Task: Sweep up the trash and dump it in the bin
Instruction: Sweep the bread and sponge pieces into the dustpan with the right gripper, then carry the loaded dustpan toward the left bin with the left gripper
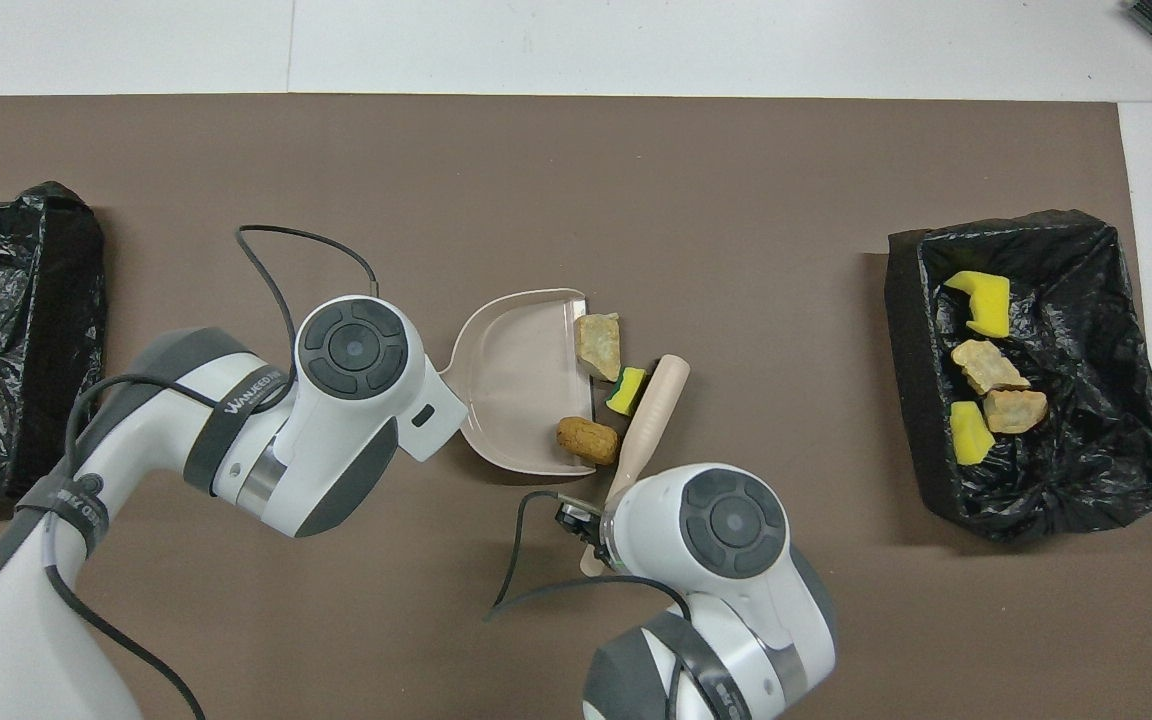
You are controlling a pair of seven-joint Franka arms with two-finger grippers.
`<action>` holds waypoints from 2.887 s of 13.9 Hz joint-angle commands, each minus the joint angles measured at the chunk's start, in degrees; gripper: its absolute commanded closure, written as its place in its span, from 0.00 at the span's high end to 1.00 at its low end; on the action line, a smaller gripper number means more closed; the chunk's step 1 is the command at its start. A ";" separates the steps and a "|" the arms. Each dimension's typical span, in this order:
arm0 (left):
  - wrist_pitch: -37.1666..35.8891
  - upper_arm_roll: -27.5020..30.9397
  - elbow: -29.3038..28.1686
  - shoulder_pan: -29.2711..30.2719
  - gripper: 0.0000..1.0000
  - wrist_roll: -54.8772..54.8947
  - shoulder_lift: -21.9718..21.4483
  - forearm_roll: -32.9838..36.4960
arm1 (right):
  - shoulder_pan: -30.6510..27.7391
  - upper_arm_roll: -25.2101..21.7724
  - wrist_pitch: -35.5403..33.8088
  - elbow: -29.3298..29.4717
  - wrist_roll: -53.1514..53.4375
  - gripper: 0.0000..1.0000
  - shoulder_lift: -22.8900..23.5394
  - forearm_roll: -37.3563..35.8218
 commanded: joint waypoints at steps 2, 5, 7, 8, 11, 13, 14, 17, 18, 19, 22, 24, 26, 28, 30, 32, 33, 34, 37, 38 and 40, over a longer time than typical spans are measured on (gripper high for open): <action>1.00 0.57 -2.94 -2.68 0.00 -1.98 -2.10 -0.42 | -0.74 0.62 -0.04 4.76 0.52 0.00 4.08 0.54; 3.47 0.57 -2.94 -1.89 0.00 -1.37 -1.75 -1.05 | -0.39 3.32 0.05 5.11 0.42 0.00 3.64 0.72; 5.39 0.57 -3.11 -0.67 0.00 -1.11 -1.49 -2.88 | -0.22 5.19 -0.30 5.46 -0.27 0.00 3.21 0.02; 8.10 0.65 -4.33 -0.14 0.00 -1.11 -1.57 -3.41 | 0.05 6.67 -0.30 5.46 -2.45 0.00 2.86 0.01; 11.20 0.57 -5.31 1.01 0.00 -1.20 -1.57 -4.21 | 0.05 8.62 -1.61 5.73 -10.89 0.00 1.28 0.01; 11.21 0.65 -5.14 1.45 0.00 -1.02 -1.49 -4.74 | -0.04 7.75 -4.77 6.60 -13.45 0.00 -1.27 0.28; 11.21 0.57 -4.79 2.06 0.00 -0.93 -1.31 -5.00 | -0.04 6.35 -5.83 6.69 -15.29 0.00 -2.58 0.36; 10.51 0.65 -4.09 3.29 0.00 1.17 -0.87 -6.84 | -0.04 3.79 -8.20 6.96 -18.20 0.00 -6.72 -0.07; 10.24 0.65 -3.73 3.99 0.00 1.87 -0.78 -7.11 | -0.04 2.92 -8.91 7.05 -19.25 0.00 -7.51 -0.34; 10.06 0.65 -3.56 4.95 0.00 2.23 -0.87 -7.11 | -0.04 1.69 -9.44 7.05 -21.00 0.00 -8.48 -0.42; 4.11 0.65 0.30 7.94 0.00 5.20 -0.87 -8.07 | -0.04 -1.31 -13.73 6.52 -26.81 0.00 -10.77 -2.08; 0.50 0.65 2.85 10.84 0.00 10.99 -1.31 -10.88 | -0.04 -1.31 -17.33 6.34 -27.61 0.00 -11.74 -5.68; -4.68 0.65 6.62 13.83 0.00 14.61 -1.22 -11.24 | 0.40 -0.35 -18.41 6.26 -26.92 0.00 -11.39 -7.97; -6.45 0.74 8.57 16.46 0.00 18.12 -1.22 -13.78 | 2.76 -0.34 -18.32 6.26 -24.29 0.00 -10.95 -8.25; -9.34 0.66 11.28 19.28 0.00 21.55 -1.05 -14.84 | 4.00 1.14 -18.32 6.34 -22.09 0.00 -10.86 -8.33; -12.42 0.65 14.62 22.00 0.00 23.84 -0.70 -15.02 | 6.71 4.04 -15.44 6.43 -14.65 0.00 -7.80 -10.16; -13.31 0.65 15.60 23.67 0.00 25.07 -0.52 -15.20 | 7.51 4.92 -13.59 6.43 -11.65 0.00 -6.74 -11.75; -14.10 0.65 16.48 25.08 0.00 26.47 -0.26 -15.20 | 8.22 5.97 -12.79 6.61 -10.14 0.00 -5.51 -12.20; -18.58 0.74 20.95 30.87 0.00 34.11 1.23 -15.02 | 9.27 10.89 -10.41 7.57 -3.38 0.00 -0.86 -15.78; -19.72 0.83 21.84 33.59 0.00 37.09 1.50 -14.67 | 9.36 12.30 -10.23 9.05 1.26 0.00 2.21 -19.11; -20.35 0.83 23.25 37.99 0.00 43.16 2.11 -14.41 | 9.54 13.89 -7.61 10.39 6.30 0.00 6.44 -22.47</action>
